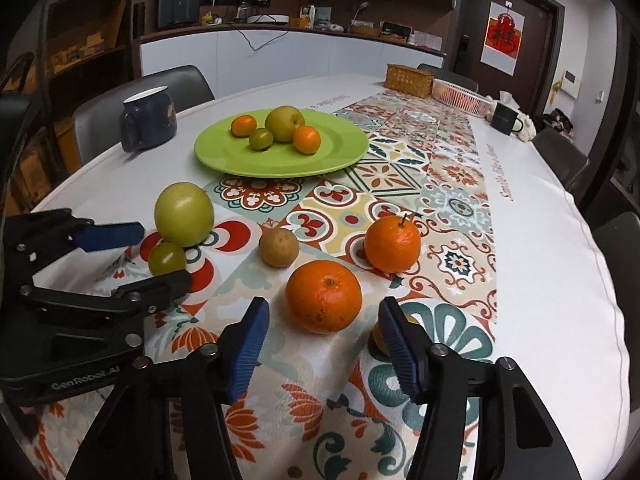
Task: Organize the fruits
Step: 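Grasp another dark green fruit with the left tool while the right tool grasps a large orange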
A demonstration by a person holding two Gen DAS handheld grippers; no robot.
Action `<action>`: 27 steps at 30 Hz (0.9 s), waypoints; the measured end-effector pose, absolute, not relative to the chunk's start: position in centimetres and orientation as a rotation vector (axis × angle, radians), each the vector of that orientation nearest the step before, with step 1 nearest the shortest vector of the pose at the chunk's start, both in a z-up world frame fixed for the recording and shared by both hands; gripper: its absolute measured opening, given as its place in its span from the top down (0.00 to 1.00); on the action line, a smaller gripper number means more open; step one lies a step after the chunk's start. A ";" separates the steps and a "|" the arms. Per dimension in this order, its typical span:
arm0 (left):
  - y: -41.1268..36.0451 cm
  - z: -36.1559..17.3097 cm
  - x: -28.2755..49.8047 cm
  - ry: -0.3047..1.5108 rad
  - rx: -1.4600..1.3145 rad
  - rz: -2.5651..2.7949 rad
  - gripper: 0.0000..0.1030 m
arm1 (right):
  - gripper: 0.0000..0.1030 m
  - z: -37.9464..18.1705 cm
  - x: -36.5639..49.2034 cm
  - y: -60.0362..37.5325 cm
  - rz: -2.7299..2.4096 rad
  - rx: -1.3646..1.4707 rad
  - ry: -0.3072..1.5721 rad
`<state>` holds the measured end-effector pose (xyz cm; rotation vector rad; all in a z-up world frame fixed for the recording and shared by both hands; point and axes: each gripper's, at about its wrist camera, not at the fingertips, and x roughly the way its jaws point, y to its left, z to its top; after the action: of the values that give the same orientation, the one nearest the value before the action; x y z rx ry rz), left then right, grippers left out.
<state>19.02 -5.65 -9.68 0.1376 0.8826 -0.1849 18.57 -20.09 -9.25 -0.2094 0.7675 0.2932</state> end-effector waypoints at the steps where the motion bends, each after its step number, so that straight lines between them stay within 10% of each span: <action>1: -5.8 -9.8 19.1 0.886 0.138 -0.185 0.50 | 0.45 -9.3 18.7 -20.0 0.293 -0.210 0.768; 9: -5.8 -10.0 19.5 0.897 0.132 -0.179 0.53 | 0.53 -10.0 20.1 -20.0 0.311 -0.168 0.828; 14: -5.7 -9.9 19.6 0.893 0.129 -0.194 0.72 | 0.57 -10.0 20.2 -20.1 0.300 -0.155 0.828; 27: -5.1 -8.6 18.8 0.852 0.062 -0.249 0.73 | 0.58 -9.0 19.4 -20.1 0.297 -0.136 0.810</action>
<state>18.82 -5.08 -8.61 0.0621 0.8516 -0.2495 19.35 -20.09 -9.01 -0.1361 0.8100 0.2974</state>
